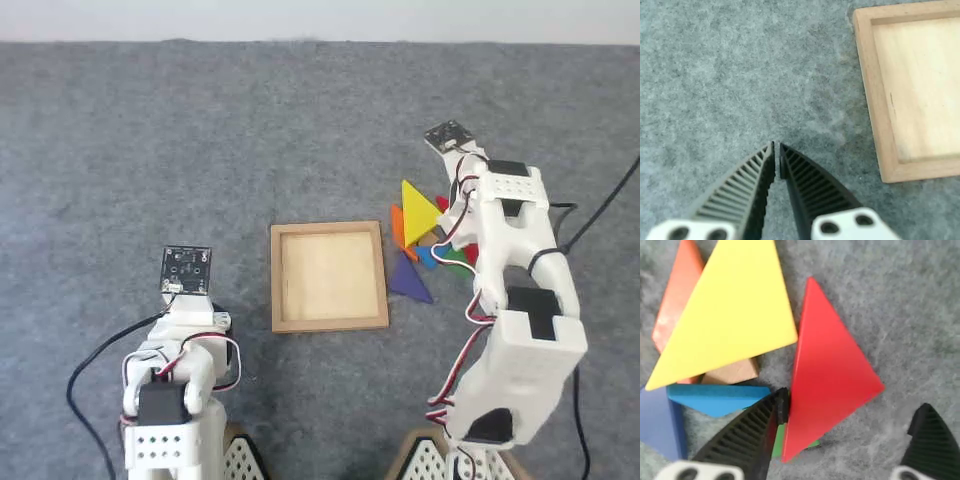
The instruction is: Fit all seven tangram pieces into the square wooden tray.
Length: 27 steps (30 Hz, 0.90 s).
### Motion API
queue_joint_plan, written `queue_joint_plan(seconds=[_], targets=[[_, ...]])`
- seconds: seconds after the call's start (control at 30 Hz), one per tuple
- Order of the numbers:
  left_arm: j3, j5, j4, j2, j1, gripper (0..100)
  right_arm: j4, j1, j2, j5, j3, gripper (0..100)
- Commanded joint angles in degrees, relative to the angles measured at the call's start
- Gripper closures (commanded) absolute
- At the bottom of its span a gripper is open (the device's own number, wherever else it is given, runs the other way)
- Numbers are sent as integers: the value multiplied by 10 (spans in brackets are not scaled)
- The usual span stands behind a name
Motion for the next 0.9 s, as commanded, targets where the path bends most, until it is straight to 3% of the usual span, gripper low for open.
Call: queue_joint_plan(seconds=[0.0, 0.37, 0.87], targets=[[-7, -2, -1, -6, 4, 985, -15, 3, -7, 10, -40, 611], [-7, -2, -1, -6, 4, 985, -95, -43, 37, 10, -6, 611], [-7, -2, -1, -6, 4, 985, 62, -14, 105, -4, -119, 612]])
